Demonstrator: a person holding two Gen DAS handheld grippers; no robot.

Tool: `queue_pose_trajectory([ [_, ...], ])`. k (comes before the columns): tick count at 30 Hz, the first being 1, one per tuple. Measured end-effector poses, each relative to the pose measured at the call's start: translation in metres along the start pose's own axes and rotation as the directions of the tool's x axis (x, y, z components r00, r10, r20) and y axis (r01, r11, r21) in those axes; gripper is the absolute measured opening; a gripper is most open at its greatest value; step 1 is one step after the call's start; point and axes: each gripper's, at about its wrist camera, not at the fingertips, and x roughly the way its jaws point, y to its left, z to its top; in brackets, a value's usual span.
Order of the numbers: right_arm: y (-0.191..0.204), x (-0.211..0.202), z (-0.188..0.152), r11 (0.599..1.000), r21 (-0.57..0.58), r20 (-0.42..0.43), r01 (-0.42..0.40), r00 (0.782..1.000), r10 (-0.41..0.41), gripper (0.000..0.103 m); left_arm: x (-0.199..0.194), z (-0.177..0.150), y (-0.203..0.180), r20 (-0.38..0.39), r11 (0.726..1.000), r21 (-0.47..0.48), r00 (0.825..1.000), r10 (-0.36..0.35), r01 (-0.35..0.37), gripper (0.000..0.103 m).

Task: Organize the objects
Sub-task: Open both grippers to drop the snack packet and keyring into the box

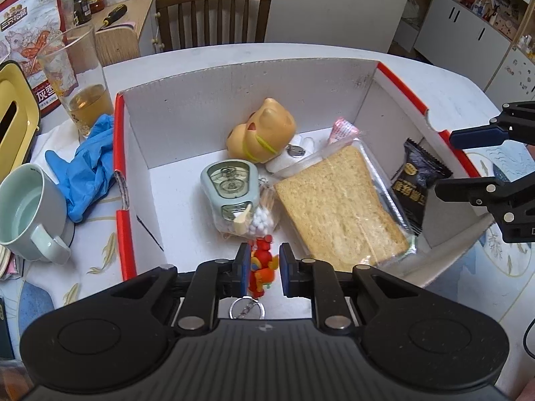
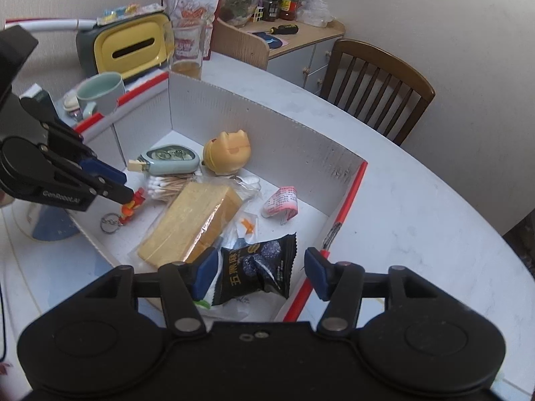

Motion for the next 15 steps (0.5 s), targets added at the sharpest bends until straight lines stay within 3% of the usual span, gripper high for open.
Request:
queue_pose_trajectory([
  [13,-0.004,-0.031,-0.012,0.998,0.051,0.072,-0.041,0.997,0.037,0.063,-0.017,-0.002,-0.027,0.044,1.000,-0.001,0.999,0.013,-0.013,0.018],
  [15,-0.005,-0.036,-0.013,0.997,0.057,0.085,-0.046,0.996,0.041,0.063,-0.020,-0.002,-0.032,0.052,1.000,-0.003,0.999,0.014,-0.014,0.023],
])
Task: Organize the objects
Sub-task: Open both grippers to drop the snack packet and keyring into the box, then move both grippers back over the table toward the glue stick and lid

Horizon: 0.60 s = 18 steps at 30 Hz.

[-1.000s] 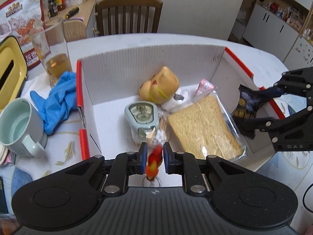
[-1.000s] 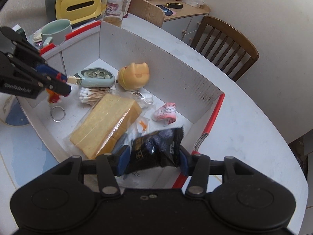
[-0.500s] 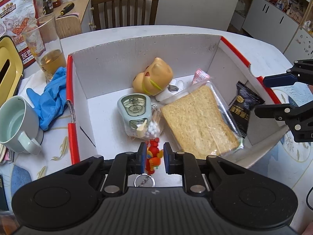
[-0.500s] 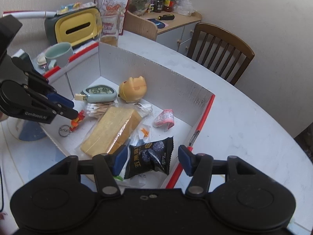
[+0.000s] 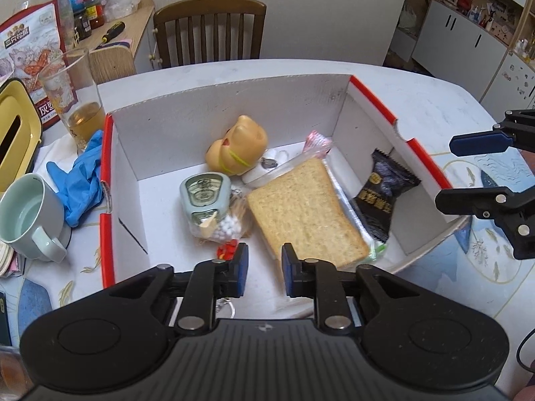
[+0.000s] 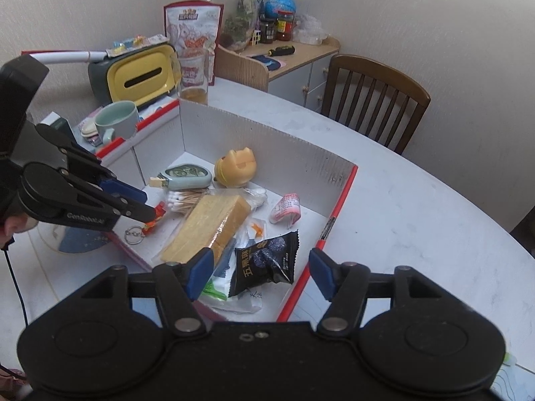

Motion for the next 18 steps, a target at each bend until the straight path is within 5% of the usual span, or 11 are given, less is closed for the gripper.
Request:
queue_pose_trajectory([
  [10,-0.014,-0.036,-0.012,0.999,0.036,0.069,-0.012,0.998,0.010,0.065,-0.019,0.005,-0.034,0.061,1.000,-0.018,0.998,-0.013,0.014,0.029],
  [14,-0.022,-0.052,-0.020,0.999,0.049,0.096,-0.023,0.995,0.018,0.068,-0.027,0.008,-0.050,0.091,1.000,-0.025,0.996,-0.011,0.013,0.062],
  [18,-0.035,-0.069,-0.032,0.997,0.068,0.116,-0.031,0.993,0.023,0.073,-0.031,0.010,-0.070,0.106,1.000,-0.017,0.994,-0.005,0.007,0.062],
])
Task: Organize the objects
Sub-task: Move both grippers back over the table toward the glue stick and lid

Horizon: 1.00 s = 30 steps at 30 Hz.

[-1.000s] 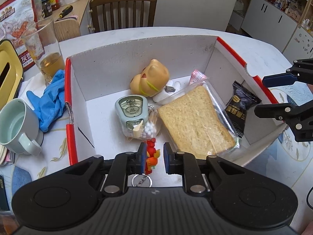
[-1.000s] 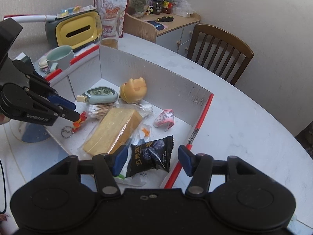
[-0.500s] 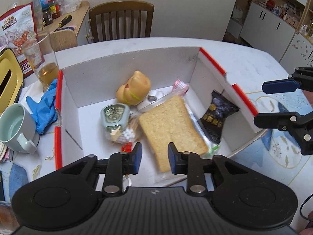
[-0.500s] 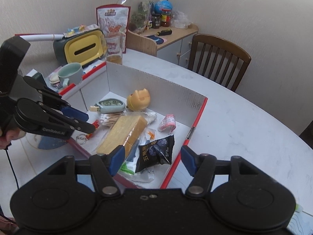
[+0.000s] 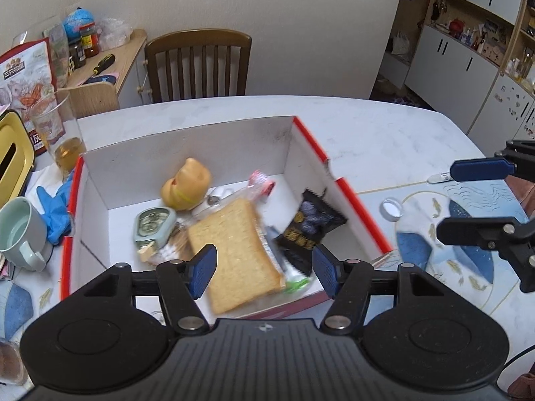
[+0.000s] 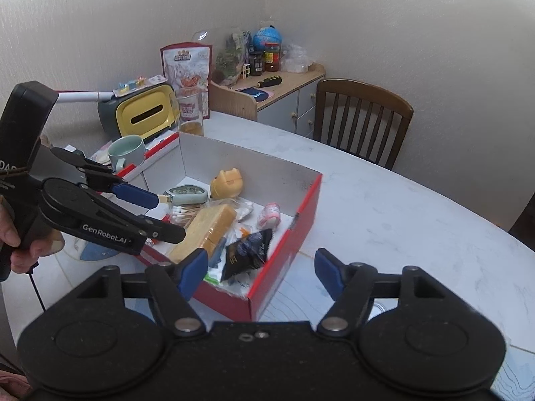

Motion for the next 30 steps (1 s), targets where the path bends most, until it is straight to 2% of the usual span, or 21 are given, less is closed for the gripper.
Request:
queue_pose_trajectory([
  [2,-0.009,-0.009,-0.006,1.000,0.012,0.008,-0.001,1.000,0.001,0.077,-0.001,0.001,-0.011,0.005,1.000,0.001,1.000,-0.006,0.006,0.063],
  [9,-0.047,-0.038,-0.036,0.997,0.068,0.022,0.043,0.999,-0.044,0.092,0.003,0.006,-0.057,0.033,0.999,0.014,0.999,-0.033,0.032,0.078],
  [11,-0.061,-0.046,-0.045,0.994,0.090,0.018,0.061,0.998,-0.063,0.093,0.007,0.007,-0.071,0.040,0.999,0.013,0.998,-0.038,0.038,0.083],
  [14,-0.082,-0.056,-0.060,0.988,0.126,0.004,0.092,0.996,-0.094,0.098,0.016,0.010,-0.093,0.037,0.999,0.009,0.998,-0.049,0.049,0.083],
  [20,-0.129,-0.073,-0.091,0.969,0.194,-0.027,0.156,0.988,-0.154,0.098,0.040,0.013,-0.138,0.010,0.996,0.031,0.996,-0.085,0.085,0.087],
  [25,-0.165,-0.079,-0.112,0.947,0.249,-0.075,0.205,0.979,-0.192,0.098,0.065,0.016,-0.168,-0.014,0.993,0.011,0.993,-0.119,0.119,0.090],
  [27,-0.179,-0.079,-0.119,0.936,0.269,-0.095,0.226,0.974,-0.207,0.098,0.074,0.017,-0.179,-0.007,0.993,0.014,0.993,-0.119,0.119,0.100],
  [30,-0.201,-0.074,-0.127,0.921,0.283,-0.149,0.269,0.961,-0.234,0.098,0.087,0.017,-0.192,0.006,0.995,0.022,0.995,-0.097,0.096,0.103],
])
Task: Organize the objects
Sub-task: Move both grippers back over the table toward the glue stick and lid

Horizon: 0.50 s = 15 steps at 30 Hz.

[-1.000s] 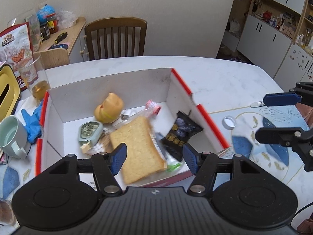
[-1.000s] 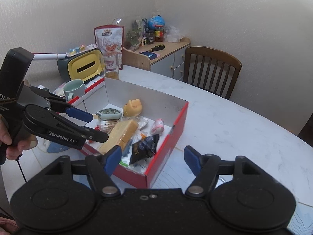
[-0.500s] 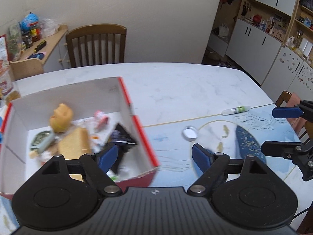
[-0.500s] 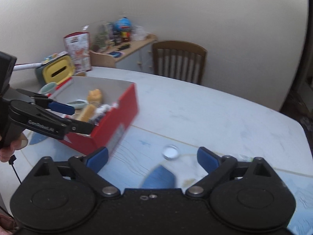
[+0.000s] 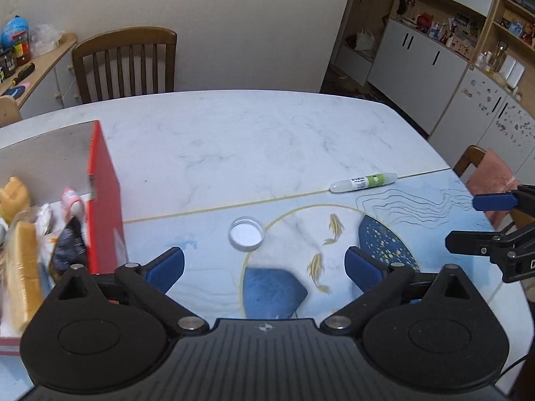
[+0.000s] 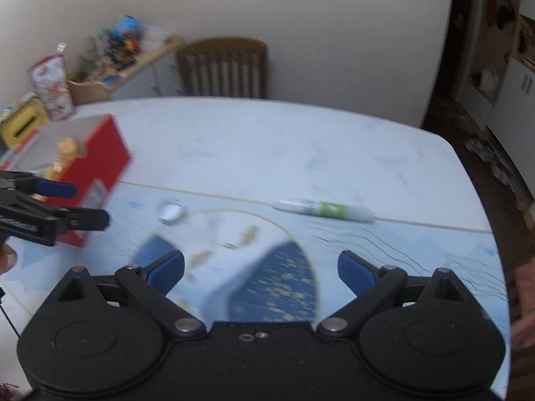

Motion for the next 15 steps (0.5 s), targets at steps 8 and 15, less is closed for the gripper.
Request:
queue_pose_trajectory([
  [8,-0.044,0.038,0.010,0.995,0.083,-0.081,0.046,0.996,-0.039,0.098,0.039,0.001,-0.016,0.031,0.998,0.031,0.998,0.062,-0.063,0.103],
  [15,-0.073,0.085,0.032,0.976,0.200,-0.146,0.085,0.988,-0.056,0.098,0.071,0.005,-0.016,-0.002,0.994,0.038,0.995,0.104,-0.104,0.103],
])
